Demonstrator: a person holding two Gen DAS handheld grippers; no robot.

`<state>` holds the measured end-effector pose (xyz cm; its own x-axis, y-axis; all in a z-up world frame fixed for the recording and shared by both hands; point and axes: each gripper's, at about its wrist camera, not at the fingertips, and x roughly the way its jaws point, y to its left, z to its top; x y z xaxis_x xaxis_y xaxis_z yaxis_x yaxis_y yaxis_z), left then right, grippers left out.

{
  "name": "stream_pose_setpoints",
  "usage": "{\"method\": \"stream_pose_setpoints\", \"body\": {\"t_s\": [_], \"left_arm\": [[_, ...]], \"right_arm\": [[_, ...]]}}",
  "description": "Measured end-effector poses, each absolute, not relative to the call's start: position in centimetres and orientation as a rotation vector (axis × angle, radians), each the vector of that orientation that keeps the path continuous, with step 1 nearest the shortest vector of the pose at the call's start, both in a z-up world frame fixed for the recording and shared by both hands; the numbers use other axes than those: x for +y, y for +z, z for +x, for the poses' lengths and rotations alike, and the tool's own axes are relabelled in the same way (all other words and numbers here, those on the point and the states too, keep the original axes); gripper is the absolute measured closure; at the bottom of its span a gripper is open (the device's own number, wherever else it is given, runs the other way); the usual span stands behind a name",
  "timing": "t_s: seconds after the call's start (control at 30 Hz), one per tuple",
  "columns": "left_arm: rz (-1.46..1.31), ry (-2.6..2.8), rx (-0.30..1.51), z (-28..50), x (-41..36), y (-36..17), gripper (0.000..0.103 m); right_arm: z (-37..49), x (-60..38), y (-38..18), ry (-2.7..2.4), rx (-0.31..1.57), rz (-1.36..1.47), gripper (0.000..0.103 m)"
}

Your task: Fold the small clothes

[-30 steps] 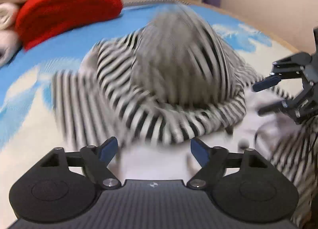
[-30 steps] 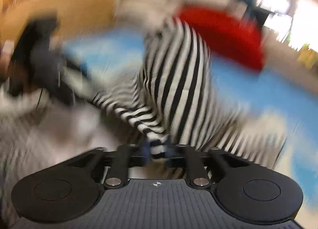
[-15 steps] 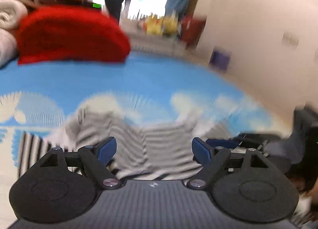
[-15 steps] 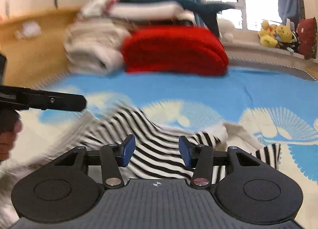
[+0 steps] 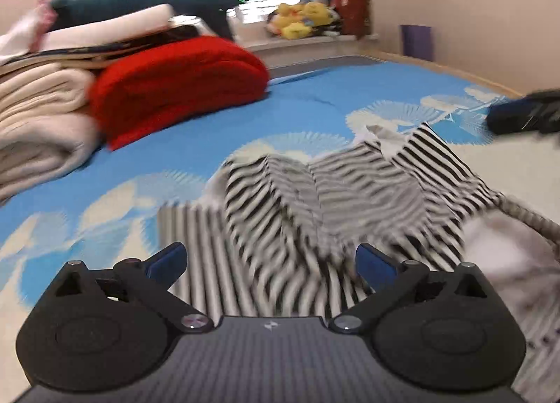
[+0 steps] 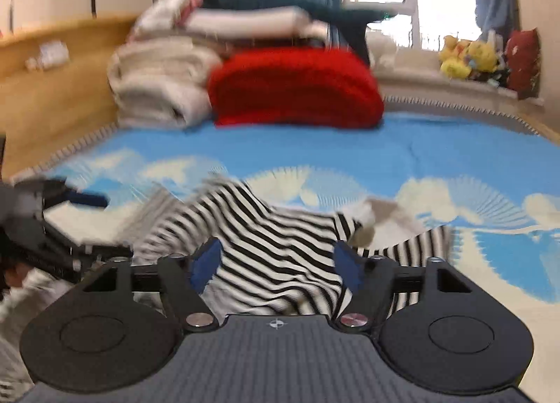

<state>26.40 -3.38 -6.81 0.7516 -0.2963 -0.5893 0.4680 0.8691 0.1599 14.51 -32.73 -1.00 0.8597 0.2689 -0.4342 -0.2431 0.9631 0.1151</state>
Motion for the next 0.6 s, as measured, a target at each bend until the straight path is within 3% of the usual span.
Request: {"method": "stream_pose_setpoints", "body": {"t_s": [0.13,0.3,0.6], "left_arm": [[0.265,-0.361,0.614,17.3,-1.7,-4.9,0.000],[0.181,-0.305,0.633,7.6,-1.0,-2.1,0.000],[0.097,-0.242,0.666,-1.1,1.5,-0.6,0.000]], "right_arm": [[6.3,-32.2,2.7,0.258,0.426,0.152,0.016],[-1.7,-29.6,2.8,0.222,0.508,0.205,0.015],[-11.4,-25.5,1.9,0.124,0.563,0.103,0.016]]}}
